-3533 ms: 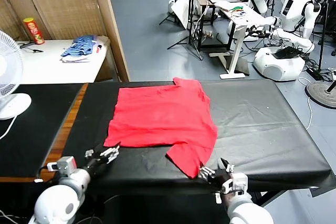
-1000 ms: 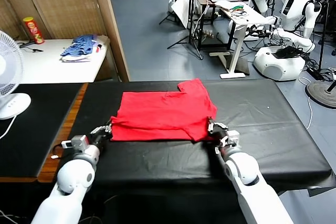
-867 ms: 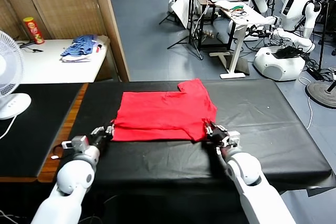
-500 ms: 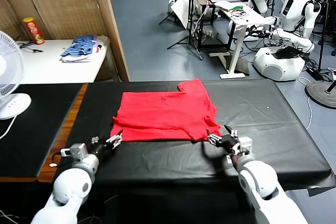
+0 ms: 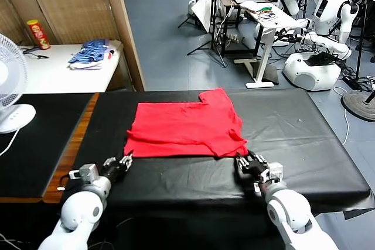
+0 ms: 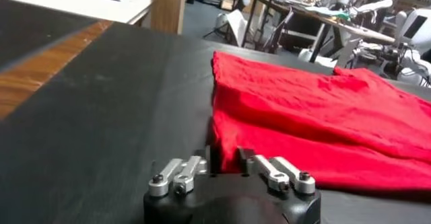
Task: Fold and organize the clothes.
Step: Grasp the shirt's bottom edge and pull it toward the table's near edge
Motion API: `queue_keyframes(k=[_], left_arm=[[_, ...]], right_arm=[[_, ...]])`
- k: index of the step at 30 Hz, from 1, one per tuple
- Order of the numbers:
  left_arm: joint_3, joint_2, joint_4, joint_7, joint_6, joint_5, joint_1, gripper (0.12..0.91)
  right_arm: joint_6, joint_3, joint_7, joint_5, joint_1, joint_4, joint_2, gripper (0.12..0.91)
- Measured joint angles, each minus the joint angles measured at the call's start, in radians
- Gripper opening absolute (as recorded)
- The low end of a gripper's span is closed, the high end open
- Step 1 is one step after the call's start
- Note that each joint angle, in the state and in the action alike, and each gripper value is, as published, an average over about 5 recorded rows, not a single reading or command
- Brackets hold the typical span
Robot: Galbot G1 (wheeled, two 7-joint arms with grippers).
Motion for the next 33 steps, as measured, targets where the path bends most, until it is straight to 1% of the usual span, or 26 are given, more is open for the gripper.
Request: queue_keyframes(k=[1, 3, 6, 10, 16, 18, 19, 22, 23, 25, 26, 27, 29, 30, 31, 33], left_arm=[[0.001, 0.003, -0.007, -0.006, 0.003, 0.004, 0.006, 0.164], [0.001, 0.010, -0.027, -0.018, 0.014, 0.012, 0.021, 0.129], [0.001, 0.023, -0.066, -0.031, 0.038, 0.022, 0.049, 0.126], [-0.010, 0.043, -0.132, -0.039, 0.064, 0.038, 0.099, 0.126], [-0.042, 0.064, -0.206, -0.035, 0.064, 0.060, 0.189, 0.126], [-0.048, 0.065, -0.219, -0.039, 0.063, 0.058, 0.208, 0.126], [-0.050, 0.066, -0.226, -0.043, 0.064, 0.054, 0.215, 0.126], [-0.051, 0.065, -0.245, -0.054, 0.072, 0.040, 0.225, 0.150], [-0.052, 0.064, -0.251, -0.056, 0.077, 0.038, 0.227, 0.179], [-0.055, 0.063, -0.262, -0.063, 0.089, 0.038, 0.232, 0.269], [-0.057, 0.062, -0.268, -0.067, 0.097, 0.039, 0.237, 0.320], [-0.061, 0.062, -0.275, -0.072, 0.105, 0.040, 0.242, 0.387], [-0.072, 0.063, -0.291, -0.085, 0.121, 0.040, 0.255, 0.488], [-0.078, 0.064, -0.302, -0.090, 0.127, 0.039, 0.262, 0.555], [-0.084, 0.064, -0.313, -0.092, 0.129, 0.038, 0.268, 0.605], [-0.098, 0.067, -0.337, -0.084, 0.126, 0.036, 0.273, 0.705]], right_arm=[[-0.016, 0.000, 0.012, 0.000, -0.009, 0.016, -0.003, 0.122], [-0.046, 0.003, 0.031, -0.001, -0.027, 0.046, -0.008, 0.123], [-0.083, 0.014, 0.047, -0.002, -0.063, 0.092, -0.016, 0.123], [-0.104, 0.032, 0.051, -0.002, -0.122, 0.146, -0.021, 0.123], [-0.107, 0.050, 0.052, 0.007, -0.181, 0.180, -0.017, 0.124], [-0.113, 0.052, 0.050, 0.011, -0.190, 0.189, -0.017, 0.148], [-0.118, 0.053, 0.049, 0.012, -0.194, 0.195, -0.017, 0.177], [-0.142, 0.059, 0.049, 0.014, -0.206, 0.213, -0.022, 0.318], [-0.150, 0.063, 0.051, 0.016, -0.211, 0.221, -0.025, 0.385], [-0.165, 0.073, 0.056, 0.028, -0.220, 0.239, -0.032, 0.485], [-0.170, 0.080, 0.058, 0.038, -0.224, 0.250, -0.036, 0.552], [-0.172, 0.088, 0.059, 0.050, -0.226, 0.262, -0.040, 0.603], [-0.164, 0.107, 0.054, 0.081, -0.223, 0.287, -0.048, 0.703], [-0.152, 0.117, 0.049, 0.098, -0.217, 0.297, -0.050, 0.739], [-0.137, 0.126, 0.044, 0.111, -0.207, 0.304, -0.052, 0.760], [-0.091, 0.136, 0.030, 0.129, -0.174, 0.302, -0.053, 0.790]])
